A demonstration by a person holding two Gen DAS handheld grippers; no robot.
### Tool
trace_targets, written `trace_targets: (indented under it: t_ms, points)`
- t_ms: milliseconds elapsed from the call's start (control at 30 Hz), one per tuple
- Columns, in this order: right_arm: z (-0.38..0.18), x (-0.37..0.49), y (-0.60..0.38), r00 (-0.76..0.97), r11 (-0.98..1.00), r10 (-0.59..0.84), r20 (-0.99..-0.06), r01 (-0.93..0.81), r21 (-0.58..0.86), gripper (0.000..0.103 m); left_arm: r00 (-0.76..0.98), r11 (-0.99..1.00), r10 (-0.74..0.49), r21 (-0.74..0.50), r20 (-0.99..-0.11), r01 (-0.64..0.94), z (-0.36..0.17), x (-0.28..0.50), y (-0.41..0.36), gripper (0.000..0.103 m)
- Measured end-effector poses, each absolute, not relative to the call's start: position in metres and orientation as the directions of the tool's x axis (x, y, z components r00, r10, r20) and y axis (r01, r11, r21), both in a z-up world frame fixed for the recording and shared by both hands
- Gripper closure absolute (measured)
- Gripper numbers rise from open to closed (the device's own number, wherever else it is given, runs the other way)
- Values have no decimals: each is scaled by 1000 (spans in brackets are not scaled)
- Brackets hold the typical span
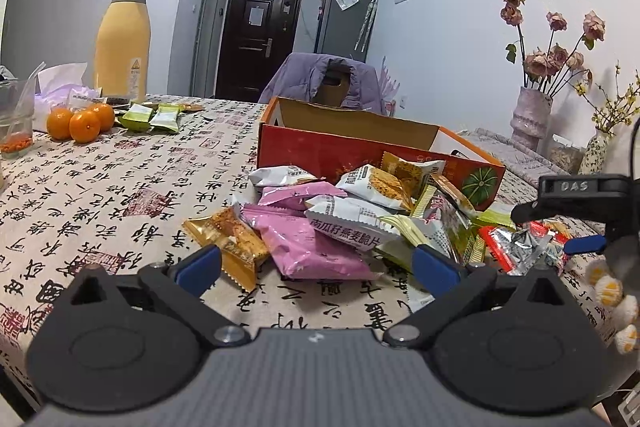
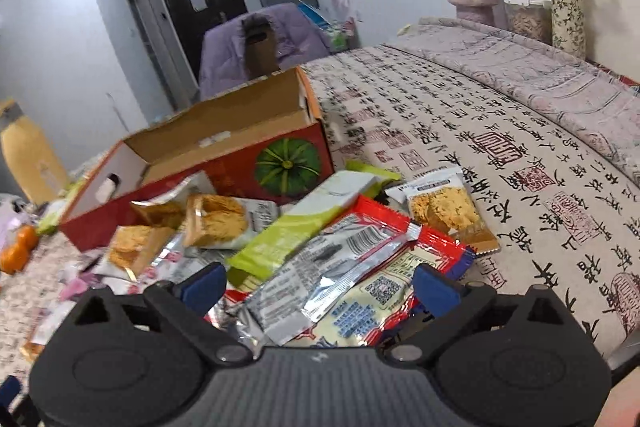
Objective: Organize snacks
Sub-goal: 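Lift the red-and-silver bag with the right gripper while the left gripper grasps a white printed wrapper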
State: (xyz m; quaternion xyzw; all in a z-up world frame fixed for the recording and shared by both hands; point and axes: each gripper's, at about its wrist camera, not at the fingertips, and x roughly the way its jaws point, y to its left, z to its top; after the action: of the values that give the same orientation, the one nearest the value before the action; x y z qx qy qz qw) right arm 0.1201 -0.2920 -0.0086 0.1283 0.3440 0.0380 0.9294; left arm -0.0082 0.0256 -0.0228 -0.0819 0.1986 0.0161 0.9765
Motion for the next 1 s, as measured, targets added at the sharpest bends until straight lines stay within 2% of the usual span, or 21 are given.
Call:
trace_targets:
  t_ms: [200, 433, 500, 567, 733, 800, 900, 1000]
  points:
    - [-14, 125, -281, 750, 981, 104, -653, 31, 192, 4, 919, 985, -3, -159, -395, -65, -23, -5, 29, 0]
    - [-17, 117, -277, 760, 992, 108, -641, -35, 125, 13, 914, 988, -13, -144, -405, -50, -19, 0, 28, 0]
    - [-16, 113, -279, 764, 991, 123, -633, -62, 117, 20, 913, 989, -16, -139, -408, -45, -18, 2, 28, 0]
    - [-13, 107, -280, 772, 988, 152, -617, -105, 112, 37, 907, 991, -14, -130, -421, -45, -18, 6, 29, 0]
    - [-8, 96, -286, 777, 980, 197, -598, -168, 106, 57, 891, 992, 7, -107, -455, -62, -18, 14, 34, 0]
    - [-7, 94, -289, 773, 978, 208, -600, -185, 101, 57, 888, 992, 21, -98, -460, -75, -17, 16, 40, 0]
    - [-6, 93, -293, 772, 978, 207, -601, -178, 109, 53, 885, 993, 39, -83, -464, -87, -14, 19, 51, 0]
    - [-4, 92, -295, 779, 981, 194, -597, -141, 134, 38, 876, 993, 48, -74, -480, -95, -10, 24, 61, 0]
